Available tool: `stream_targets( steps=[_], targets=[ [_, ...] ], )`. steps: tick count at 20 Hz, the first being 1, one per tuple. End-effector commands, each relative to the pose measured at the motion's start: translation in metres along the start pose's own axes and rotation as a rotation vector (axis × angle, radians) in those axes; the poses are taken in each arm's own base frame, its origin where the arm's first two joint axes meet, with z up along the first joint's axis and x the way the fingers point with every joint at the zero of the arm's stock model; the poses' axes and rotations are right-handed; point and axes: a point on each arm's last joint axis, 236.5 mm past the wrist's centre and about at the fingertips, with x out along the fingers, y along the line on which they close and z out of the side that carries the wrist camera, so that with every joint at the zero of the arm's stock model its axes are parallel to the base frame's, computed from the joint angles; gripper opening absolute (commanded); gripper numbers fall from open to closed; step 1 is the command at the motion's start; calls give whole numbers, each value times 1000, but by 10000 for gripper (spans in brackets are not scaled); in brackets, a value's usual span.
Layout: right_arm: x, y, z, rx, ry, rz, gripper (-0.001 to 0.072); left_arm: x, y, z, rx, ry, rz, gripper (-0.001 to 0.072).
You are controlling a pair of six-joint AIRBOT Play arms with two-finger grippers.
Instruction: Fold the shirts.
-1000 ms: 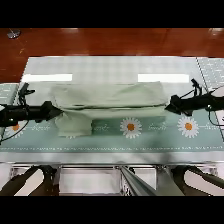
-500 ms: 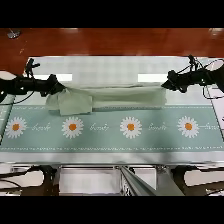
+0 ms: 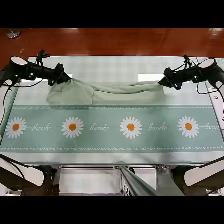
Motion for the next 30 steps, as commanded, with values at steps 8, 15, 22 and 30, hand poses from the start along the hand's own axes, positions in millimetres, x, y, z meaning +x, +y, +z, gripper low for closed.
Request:
stream_targets(
  steps=[8, 15, 22, 30],
  targets=[
    [-49, -29, 10, 8, 20, 2, 621, -68, 81, -41, -100, 264, 292, 703],
    [-27, -75, -28, 72, 146, -39, 620, -142, 51, 11, 46, -304, 352, 702],
    [30, -16, -60, -36, 231, 0, 618, -82, -31, -32, 285, -251, 279, 700],
    [-67, 10, -65, -256, 189, -142, 23, -39, -101, -75, 374, -145, 149, 21]
  ],
)
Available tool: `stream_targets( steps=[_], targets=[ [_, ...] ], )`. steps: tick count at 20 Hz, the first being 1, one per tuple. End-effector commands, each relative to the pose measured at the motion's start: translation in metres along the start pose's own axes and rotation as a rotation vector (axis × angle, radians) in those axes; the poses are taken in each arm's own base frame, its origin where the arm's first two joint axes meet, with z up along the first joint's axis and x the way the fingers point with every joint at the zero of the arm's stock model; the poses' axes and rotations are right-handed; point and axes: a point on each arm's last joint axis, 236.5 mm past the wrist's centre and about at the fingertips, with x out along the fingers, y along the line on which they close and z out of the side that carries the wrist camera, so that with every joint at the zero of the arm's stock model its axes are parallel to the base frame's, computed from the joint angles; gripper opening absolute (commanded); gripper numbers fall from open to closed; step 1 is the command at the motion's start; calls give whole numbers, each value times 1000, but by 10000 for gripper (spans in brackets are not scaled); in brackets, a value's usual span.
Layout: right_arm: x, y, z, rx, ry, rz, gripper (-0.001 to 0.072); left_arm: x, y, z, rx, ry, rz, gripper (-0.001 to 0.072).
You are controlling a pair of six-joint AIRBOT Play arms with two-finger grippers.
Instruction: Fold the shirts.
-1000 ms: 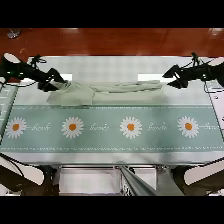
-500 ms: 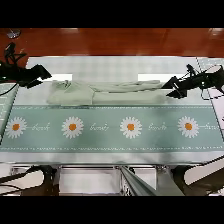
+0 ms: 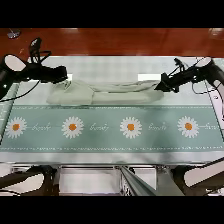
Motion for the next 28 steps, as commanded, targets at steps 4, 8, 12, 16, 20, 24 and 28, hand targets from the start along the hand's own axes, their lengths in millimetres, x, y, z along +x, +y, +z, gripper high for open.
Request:
stream_targets(
  steps=[4, 8, 12, 16, 20, 24, 28],
  targets=[
    [-94, 46, -77, -183, -256, -98, 23, 41, -114, -58, 178, 110, -152, 20],
    [-115, 87, -148, -222, -372, -13, 24, 104, -187, -150, 239, 281, -205, 20],
    [-122, 119, -182, -256, -405, 45, 24, 144, -256, -231, 286, 439, -295, 20],
    [-119, 135, -182, -262, -421, 78, 25, 147, -304, -303, 327, 611, -375, 20],
    [-123, 140, -183, -266, -418, 92, 25, 139, -294, -236, 318, 535, -391, 20],
    [-121, 161, -180, -308, -388, 113, 25, 96, -210, -79, 117, 335, -344, 20],
    [-79, 219, -157, -408, -310, 160, 25, -13, -100, 44, -29, 75, -273, 20]
  ],
)
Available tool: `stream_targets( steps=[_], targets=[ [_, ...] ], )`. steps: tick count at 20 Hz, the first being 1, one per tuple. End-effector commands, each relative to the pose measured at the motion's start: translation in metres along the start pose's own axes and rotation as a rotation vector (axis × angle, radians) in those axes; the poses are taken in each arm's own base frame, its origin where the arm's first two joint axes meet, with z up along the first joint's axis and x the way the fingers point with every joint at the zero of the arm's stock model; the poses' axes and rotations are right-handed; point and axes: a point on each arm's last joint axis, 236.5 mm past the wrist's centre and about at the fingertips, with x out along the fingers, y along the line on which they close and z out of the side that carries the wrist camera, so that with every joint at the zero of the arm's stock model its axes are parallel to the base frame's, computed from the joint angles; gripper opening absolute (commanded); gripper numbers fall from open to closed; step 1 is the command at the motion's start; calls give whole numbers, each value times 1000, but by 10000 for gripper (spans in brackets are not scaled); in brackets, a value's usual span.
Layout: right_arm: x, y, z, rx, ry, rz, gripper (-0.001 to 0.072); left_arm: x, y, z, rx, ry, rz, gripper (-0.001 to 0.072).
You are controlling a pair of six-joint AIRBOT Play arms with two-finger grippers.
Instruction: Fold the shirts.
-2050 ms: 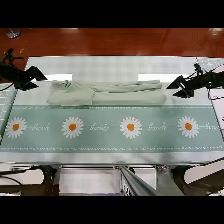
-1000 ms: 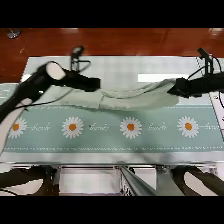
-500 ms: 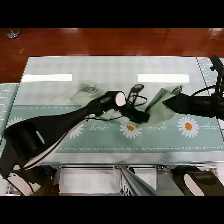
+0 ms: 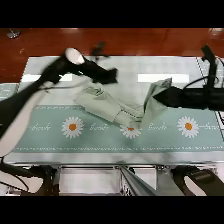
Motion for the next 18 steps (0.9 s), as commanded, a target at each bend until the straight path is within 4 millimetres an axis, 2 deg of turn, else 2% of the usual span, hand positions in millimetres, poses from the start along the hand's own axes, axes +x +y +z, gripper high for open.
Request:
stream_targets(
  steps=[1, 2, 4, 6, 8, 9, 10, 11, 12, 13, 14, 15, 16, 18],
  targets=[
    [56, 41, 21, -69, 61, 63, 25, -148, 53, 53, -53, -233, 65, 20],
    [79, 52, 26, -86, 86, 77, 25, -193, 57, 58, -28, -317, 94, 20],
    [133, 75, 33, -119, 150, 103, 25, -264, 51, 49, 23, -458, 150, 21],
    [191, 93, 31, -142, 216, 124, 25, -307, 42, 22, 47, -553, 214, 21],
    [247, 103, 22, -120, 274, 147, 25, -327, 43, -5, 65, -614, 294, 21],
    [273, 105, 18, -99, 297, 155, 25, -326, 42, -19, 65, -619, 305, 20],
    [295, 106, 15, -73, 313, 167, 64, -320, 43, -33, 56, -610, 300, 21],
    [313, 108, 12, -29, 332, 200, 337, -309, 45, -45, 48, -588, 293, 21],
    [323, 114, 9, 5, 353, 246, 625, -295, 50, -57, 33, -561, 285, 21],
    [325, 114, 15, 23, 360, 277, 630, -281, 57, -67, 16, -534, 279, 21],
    [318, 108, 28, 41, 361, 284, 630, -267, 67, -75, -7, -504, 275, 21],
    [300, 98, 46, 54, 365, 293, 630, -255, 78, -81, -35, -482, 276, 21],
    [273, 84, 64, 53, 368, 291, 630, -245, 91, -87, -63, -463, 284, 21],
    [197, 34, 95, -38, 375, 169, 630, -229, 112, -101, -101, -419, 306, 22]
  ],
)
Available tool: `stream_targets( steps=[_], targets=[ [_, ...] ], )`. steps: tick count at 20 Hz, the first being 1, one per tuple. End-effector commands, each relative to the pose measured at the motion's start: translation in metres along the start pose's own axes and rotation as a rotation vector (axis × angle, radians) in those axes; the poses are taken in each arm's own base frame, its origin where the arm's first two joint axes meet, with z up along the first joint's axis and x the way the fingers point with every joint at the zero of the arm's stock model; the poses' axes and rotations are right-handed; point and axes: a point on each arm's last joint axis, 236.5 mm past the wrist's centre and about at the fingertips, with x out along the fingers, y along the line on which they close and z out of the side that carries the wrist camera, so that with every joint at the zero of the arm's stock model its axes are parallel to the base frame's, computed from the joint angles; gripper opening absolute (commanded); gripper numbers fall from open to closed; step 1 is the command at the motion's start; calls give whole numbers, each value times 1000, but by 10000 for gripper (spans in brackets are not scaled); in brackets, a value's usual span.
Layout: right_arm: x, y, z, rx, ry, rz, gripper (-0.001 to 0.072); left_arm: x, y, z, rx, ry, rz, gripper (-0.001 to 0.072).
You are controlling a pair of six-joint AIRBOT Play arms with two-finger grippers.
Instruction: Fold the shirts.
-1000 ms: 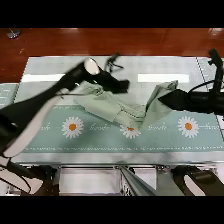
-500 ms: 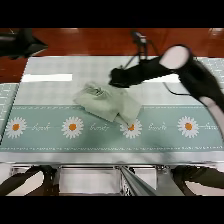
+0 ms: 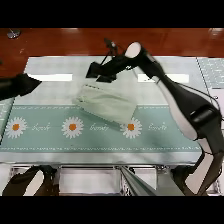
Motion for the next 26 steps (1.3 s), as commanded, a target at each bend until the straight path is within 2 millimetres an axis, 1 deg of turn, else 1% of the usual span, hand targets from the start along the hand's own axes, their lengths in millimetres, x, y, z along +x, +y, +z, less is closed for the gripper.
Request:
stream_targets(
  steps=[1, 2, 3, 4, 5, 6, 7, 8, 9, 10, 11, 13, 15, 16, 18, 19, 20, 21, 22, 23, 24, 26],
  targets=[
    [-129, -54, -7, -61, 56, -247, 630, 23, 32, -44, -40, 86, 57, 21],
    [-178, -85, -20, -69, 52, -446, 630, 27, 38, -55, -49, 113, 69, 22],
    [-227, -117, -39, -47, 29, -656, 630, 32, 44, -68, -67, 141, 73, 22],
    [-258, -139, -57, 13, -42, -783, 629, 37, 47, -80, -80, 169, 75, 21],
    [-268, -154, -78, 70, -153, -814, 628, 41, 50, -93, -98, 198, 71, 21],
    [-260, -165, -101, 148, -276, -770, 628, 45, 50, -106, -120, 225, 61, 21],
    [-241, -172, -121, 238, -383, -681, 628, 50, 50, -120, -133, 257, 54, 22],
    [-216, -174, -142, 332, -458, -559, 628, 53, 50, -132, -136, 284, 51, 21],
    [-187, -176, -162, 459, -494, -420, 627, 57, 49, -143, -134, 305, 47, 21],
    [-162, -179, -182, 574, -487, -316, 627, 61, 47, -152, -135, 321, 39, 21],
    [-143, -181, -194, 629, -466, -254, 625, 63, 44, -158, -129, 331, 34, 21],
    [-109, -177, -206, 636, -381, -199, 624, 67, 36, -159, -111, 324, 16, 22],
    [-76, -177, -211, 645, -289, -180, 624, 71, 30, -153, -115, 296, -3, 21],
    [-63, -178, -209, 647, -248, -174, 625, 71, 27, -151, -125, 288, -13, 22],
    [-46, -182, -198, 647, -200, -168, 624, 71, 25, -150, -130, 286, -18, 22],
    [-40, -183, -189, 650, -186, -164, 615, 71, 25, -151, -130, 287, -18, 22],
    [-34, -182, -184, 651, -165, -153, 609, 71, 25, -151, -130, 287, -19, 22],
    [-26, -176, -178, 634, -130, -132, 498, 71, 26, -150, -130, 286, -18, 21],
    [-19, -166, -170, 588, -97, -107, 283, 72, 26, -148, -129, 277, -16, 21],
    [-17, -153, -156, 509, -71, -71, 69, 73, 27, -146, -130, 267, -14, 22],
    [-19, -133, -136, 402, -61, -31, 25, 73, 27, -144, -130, 258, -12, 21],
    [-42, -93, -85, 203, -87, -34, 25, 73, 28, -143, -130, 254, -11, 22]
  ],
)
